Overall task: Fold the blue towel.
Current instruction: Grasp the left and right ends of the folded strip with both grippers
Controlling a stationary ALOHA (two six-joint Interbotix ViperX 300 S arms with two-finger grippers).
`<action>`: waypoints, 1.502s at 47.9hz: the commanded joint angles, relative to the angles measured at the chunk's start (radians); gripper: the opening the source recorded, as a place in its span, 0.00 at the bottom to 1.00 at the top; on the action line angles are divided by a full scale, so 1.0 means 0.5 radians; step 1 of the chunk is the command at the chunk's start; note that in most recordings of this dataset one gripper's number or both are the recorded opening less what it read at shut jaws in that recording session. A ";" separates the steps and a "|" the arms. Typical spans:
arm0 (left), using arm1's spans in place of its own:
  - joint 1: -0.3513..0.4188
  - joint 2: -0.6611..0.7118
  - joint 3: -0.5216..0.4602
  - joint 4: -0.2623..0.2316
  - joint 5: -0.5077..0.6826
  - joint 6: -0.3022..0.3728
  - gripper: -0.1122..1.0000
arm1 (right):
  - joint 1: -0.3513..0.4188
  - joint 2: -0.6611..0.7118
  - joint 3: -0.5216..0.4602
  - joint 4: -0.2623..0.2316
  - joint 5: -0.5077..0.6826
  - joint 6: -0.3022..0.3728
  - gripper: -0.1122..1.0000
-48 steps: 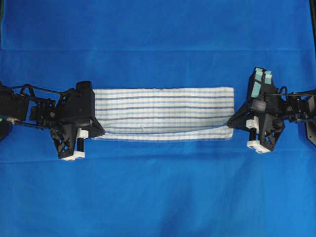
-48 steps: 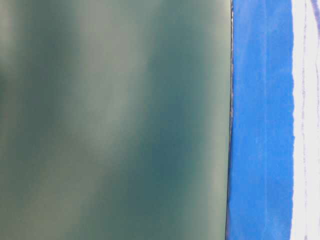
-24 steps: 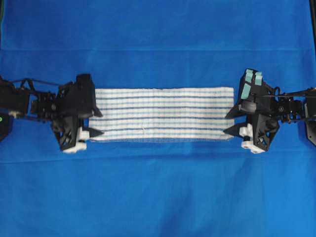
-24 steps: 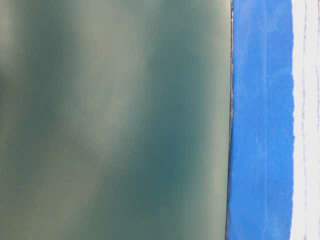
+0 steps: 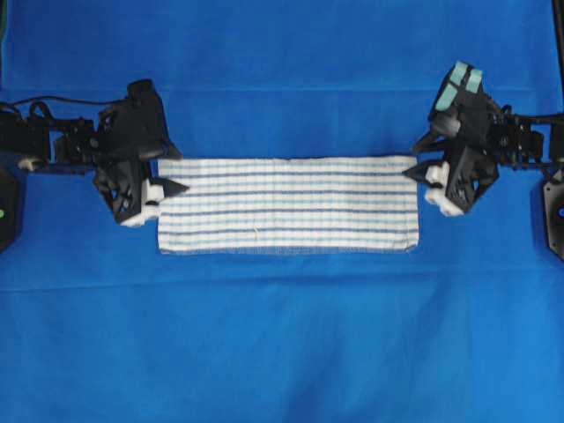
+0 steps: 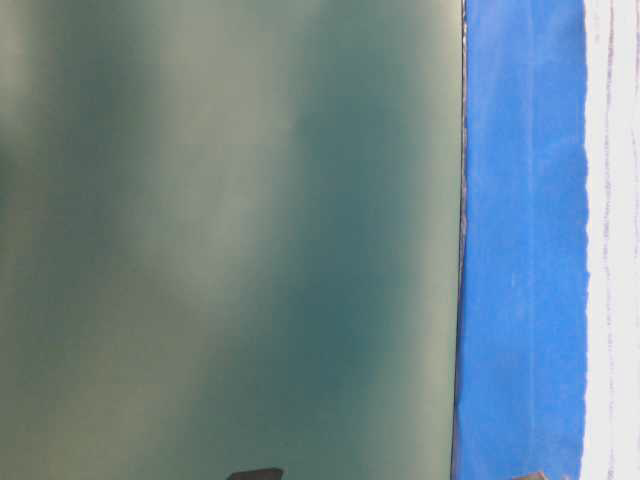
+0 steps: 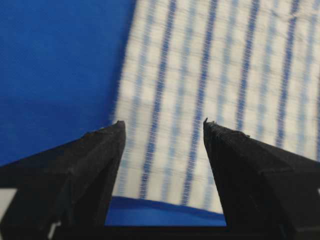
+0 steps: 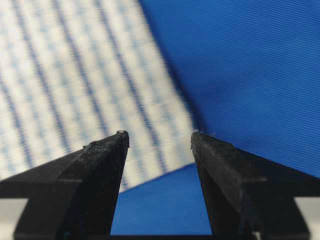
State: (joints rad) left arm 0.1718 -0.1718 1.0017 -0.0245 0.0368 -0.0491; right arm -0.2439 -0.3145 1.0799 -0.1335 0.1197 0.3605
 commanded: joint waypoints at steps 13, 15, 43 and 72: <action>0.132 0.160 0.012 0.006 -0.187 0.021 0.62 | -0.117 0.282 -0.071 -0.080 -0.169 -0.003 0.62; 0.141 0.190 0.006 0.006 -0.193 0.021 0.62 | -0.120 0.316 -0.083 -0.080 -0.175 -0.006 0.62; 0.153 0.273 -0.009 0.003 -0.031 -0.015 0.20 | -0.089 0.442 -0.107 -0.098 -0.178 -0.021 0.12; 0.147 -0.034 -0.169 0.003 0.337 -0.018 0.11 | -0.086 -0.031 -0.184 -0.098 0.212 -0.018 0.12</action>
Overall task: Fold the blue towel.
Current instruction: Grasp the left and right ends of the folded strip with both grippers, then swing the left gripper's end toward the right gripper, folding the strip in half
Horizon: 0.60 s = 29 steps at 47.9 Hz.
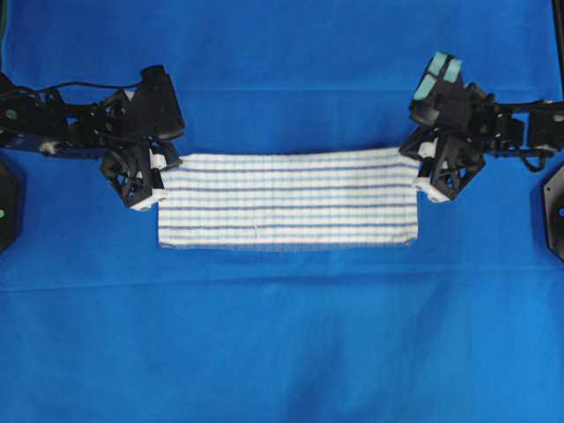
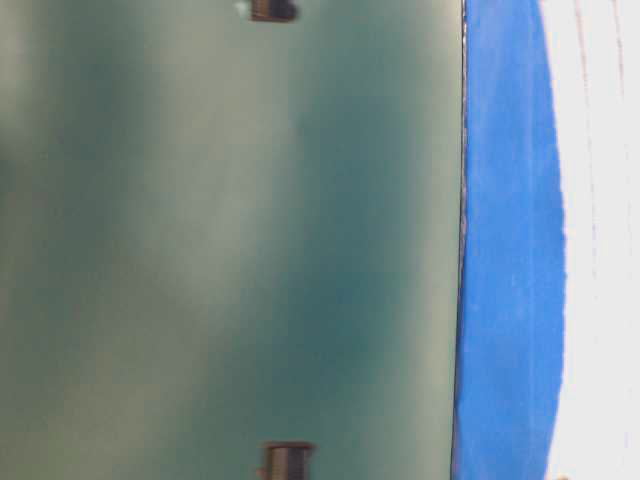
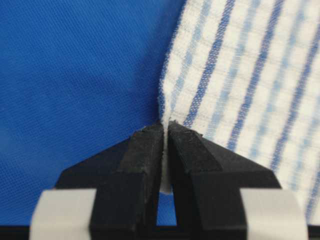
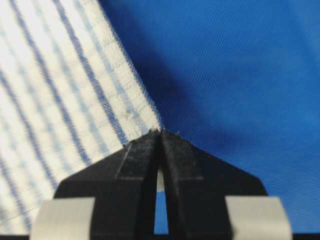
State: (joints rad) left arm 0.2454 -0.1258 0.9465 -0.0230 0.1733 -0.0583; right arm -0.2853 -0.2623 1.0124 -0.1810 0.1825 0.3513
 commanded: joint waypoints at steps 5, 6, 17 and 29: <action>-0.009 -0.298 -0.077 0.000 0.132 -0.003 0.11 | -0.003 -0.334 -0.061 -0.003 0.218 0.000 0.12; -0.012 -0.328 -0.074 0.000 0.138 -0.003 0.11 | -0.003 -0.371 -0.058 -0.003 0.230 0.003 0.12; -0.049 -0.589 -0.040 -0.003 0.147 -0.009 0.11 | -0.003 -0.755 -0.018 -0.003 0.316 0.012 0.12; -0.089 -0.601 -0.052 -0.006 0.107 -0.028 0.11 | -0.006 -0.807 -0.018 -0.018 0.282 0.003 0.12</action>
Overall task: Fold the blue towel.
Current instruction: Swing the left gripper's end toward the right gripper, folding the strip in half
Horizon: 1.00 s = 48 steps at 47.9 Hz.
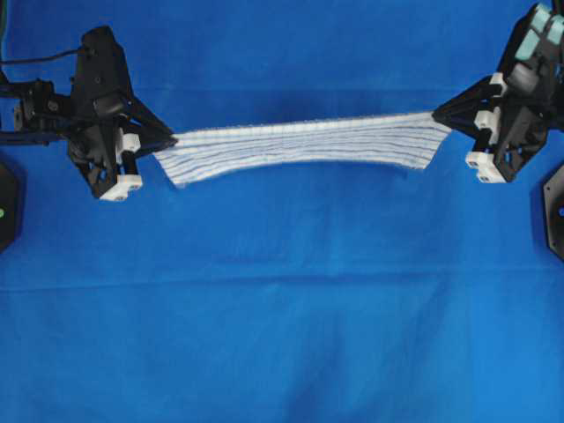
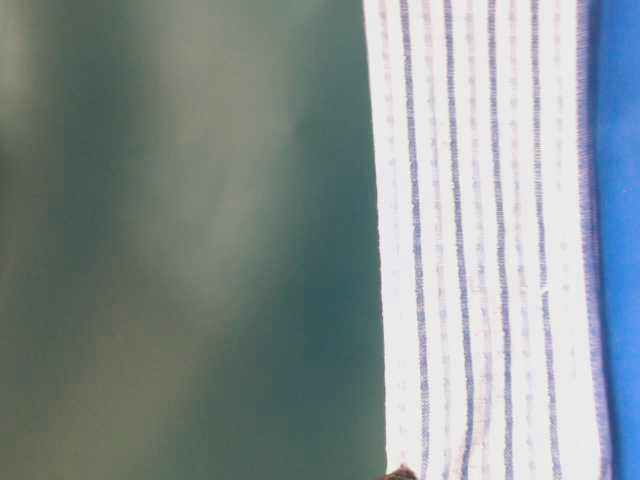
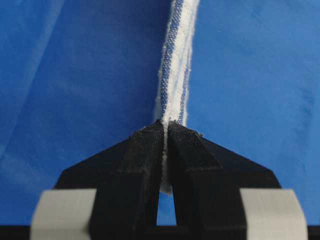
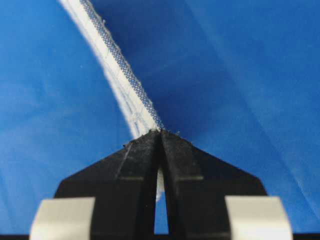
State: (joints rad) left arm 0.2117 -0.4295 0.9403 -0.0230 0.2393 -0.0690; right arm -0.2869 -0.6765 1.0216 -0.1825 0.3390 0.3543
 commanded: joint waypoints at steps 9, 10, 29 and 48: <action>-0.156 0.123 -0.135 -0.006 -0.147 -0.006 0.11 | -0.058 0.166 -0.132 -0.104 -0.141 -0.003 0.12; -0.178 0.141 -0.150 -0.006 -0.169 -0.006 0.11 | -0.071 0.181 -0.147 -0.114 -0.150 -0.003 0.12; -0.568 0.604 -0.684 -0.006 -0.301 -0.006 0.11 | -0.365 0.672 -0.586 -0.350 -0.252 -0.006 0.12; -0.687 1.108 -1.310 -0.006 -0.337 0.015 0.11 | -0.485 1.019 -0.973 -0.522 -0.279 -0.009 0.12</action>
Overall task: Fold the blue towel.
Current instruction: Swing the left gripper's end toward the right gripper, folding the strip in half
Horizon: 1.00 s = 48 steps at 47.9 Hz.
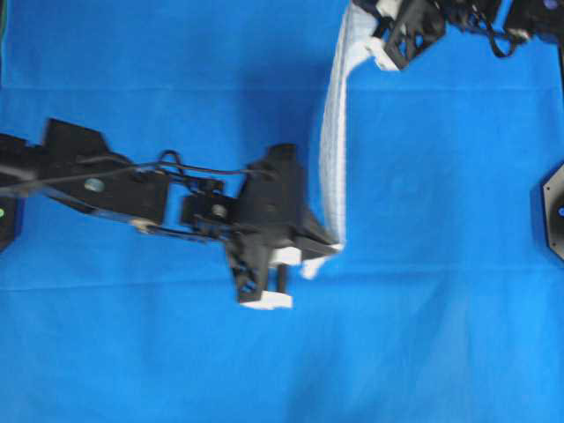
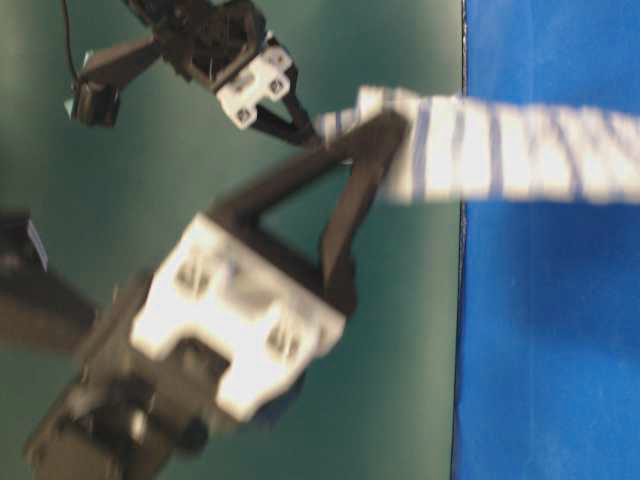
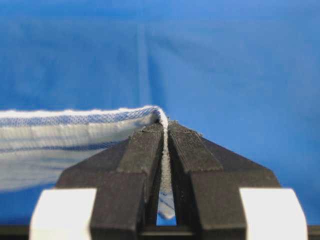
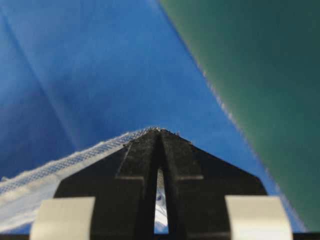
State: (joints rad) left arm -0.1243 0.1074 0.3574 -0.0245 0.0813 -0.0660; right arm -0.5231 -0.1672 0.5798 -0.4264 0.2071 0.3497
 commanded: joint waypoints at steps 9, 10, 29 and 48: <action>-0.012 0.166 -0.301 0.000 -0.028 0.021 0.11 | -0.034 -0.043 -0.037 -0.061 0.034 0.000 0.12; -0.009 0.175 -0.316 -0.003 -0.031 0.021 0.11 | -0.037 -0.058 -0.021 -0.061 0.043 0.000 0.12; 0.028 0.383 -0.420 -0.003 -0.288 0.018 0.11 | -0.074 -0.316 0.301 -0.055 0.067 0.034 0.12; 0.000 0.212 0.043 -0.021 -0.466 -0.160 0.11 | -0.028 0.279 -0.009 -0.055 -0.129 0.015 0.12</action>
State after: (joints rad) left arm -0.1150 0.2761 0.3405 -0.0322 -0.1197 -0.1197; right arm -0.5476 -0.0660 0.6366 -0.4525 0.1641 0.3590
